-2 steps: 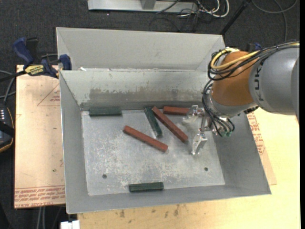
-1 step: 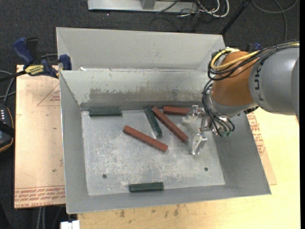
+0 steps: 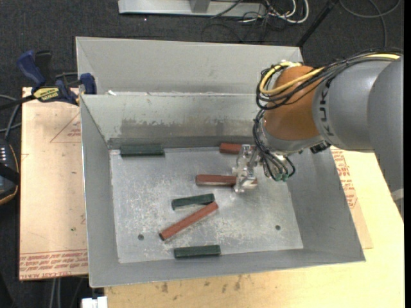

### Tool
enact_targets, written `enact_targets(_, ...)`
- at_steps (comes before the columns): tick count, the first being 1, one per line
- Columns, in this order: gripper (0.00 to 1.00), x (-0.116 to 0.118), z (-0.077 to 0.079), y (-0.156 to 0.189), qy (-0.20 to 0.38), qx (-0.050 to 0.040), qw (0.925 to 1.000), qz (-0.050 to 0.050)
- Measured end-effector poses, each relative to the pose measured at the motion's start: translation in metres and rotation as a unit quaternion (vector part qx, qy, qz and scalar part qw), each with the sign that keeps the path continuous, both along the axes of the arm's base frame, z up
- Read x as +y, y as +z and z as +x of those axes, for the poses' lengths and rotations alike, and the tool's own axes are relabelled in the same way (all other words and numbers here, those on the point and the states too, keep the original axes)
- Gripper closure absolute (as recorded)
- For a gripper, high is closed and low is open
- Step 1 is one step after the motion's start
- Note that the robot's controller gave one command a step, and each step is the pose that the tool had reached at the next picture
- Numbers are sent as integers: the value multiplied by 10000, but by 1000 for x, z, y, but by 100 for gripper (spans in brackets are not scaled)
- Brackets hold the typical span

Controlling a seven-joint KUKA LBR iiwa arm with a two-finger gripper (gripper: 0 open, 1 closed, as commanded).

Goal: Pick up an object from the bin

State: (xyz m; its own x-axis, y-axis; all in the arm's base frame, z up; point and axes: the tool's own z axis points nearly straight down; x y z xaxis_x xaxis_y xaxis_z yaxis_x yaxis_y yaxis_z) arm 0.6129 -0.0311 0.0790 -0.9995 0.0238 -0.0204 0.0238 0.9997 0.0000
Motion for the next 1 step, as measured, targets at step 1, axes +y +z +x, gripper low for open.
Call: enact_targets(1, 100, 0, 0, 0, 0, 0, 10000, -1)
